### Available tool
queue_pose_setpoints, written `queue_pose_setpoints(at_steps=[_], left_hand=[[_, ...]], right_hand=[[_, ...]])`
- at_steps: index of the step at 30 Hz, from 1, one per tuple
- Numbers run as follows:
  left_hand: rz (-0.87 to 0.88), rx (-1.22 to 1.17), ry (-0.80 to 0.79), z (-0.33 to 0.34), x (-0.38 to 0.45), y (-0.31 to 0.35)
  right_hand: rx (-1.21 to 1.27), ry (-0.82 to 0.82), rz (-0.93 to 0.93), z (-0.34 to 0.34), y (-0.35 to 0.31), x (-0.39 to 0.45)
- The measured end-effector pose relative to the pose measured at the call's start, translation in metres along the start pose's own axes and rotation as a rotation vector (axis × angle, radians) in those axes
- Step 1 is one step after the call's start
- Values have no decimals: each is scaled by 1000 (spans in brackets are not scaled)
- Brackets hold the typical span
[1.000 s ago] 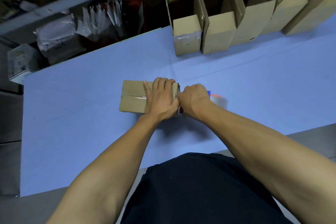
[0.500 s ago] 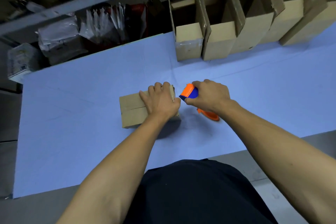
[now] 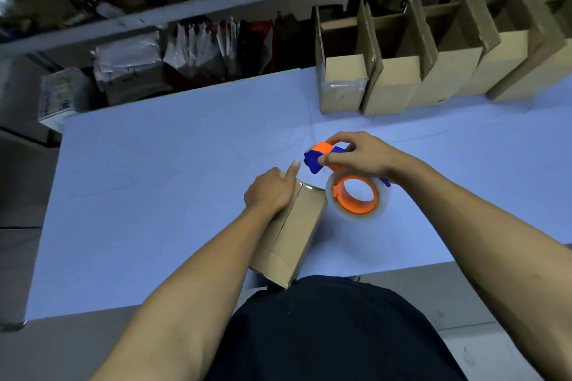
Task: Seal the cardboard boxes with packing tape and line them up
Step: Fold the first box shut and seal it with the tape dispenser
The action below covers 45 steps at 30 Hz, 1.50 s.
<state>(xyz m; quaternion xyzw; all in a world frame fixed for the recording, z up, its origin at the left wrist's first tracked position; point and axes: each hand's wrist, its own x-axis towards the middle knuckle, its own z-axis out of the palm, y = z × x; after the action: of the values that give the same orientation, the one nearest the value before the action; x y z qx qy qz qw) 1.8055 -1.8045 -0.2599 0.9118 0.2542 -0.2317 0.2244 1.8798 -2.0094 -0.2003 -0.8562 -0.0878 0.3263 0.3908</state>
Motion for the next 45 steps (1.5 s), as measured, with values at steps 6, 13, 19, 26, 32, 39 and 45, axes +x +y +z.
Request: queue_pose_setpoints(at_steps=[6, 13, 19, 26, 32, 39, 45], left_hand=[[104, -441, 178, -15, 0, -1], [76, -765, -513, -83, -2, 24], [-9, -1029, -732, -90, -2, 30], [109, -818, -530, -80, -2, 32], [300, -604, -413, -78, 2, 24], [364, -617, -127, -79, 27, -10], [400, -589, -127, -57, 35, -37]], right_hand=[[-25, -12, -11, -7, -14, 3], [-1, -32, -155, -18, -32, 1], [48, 32, -188, -16, -32, -11], [42, 106, -162, -6, -29, -21], [-422, 229, -178, 9, -38, -30], [-663, 274, -184, 23, -9, -49], [-740, 315, -112, 38, 21, -64]])
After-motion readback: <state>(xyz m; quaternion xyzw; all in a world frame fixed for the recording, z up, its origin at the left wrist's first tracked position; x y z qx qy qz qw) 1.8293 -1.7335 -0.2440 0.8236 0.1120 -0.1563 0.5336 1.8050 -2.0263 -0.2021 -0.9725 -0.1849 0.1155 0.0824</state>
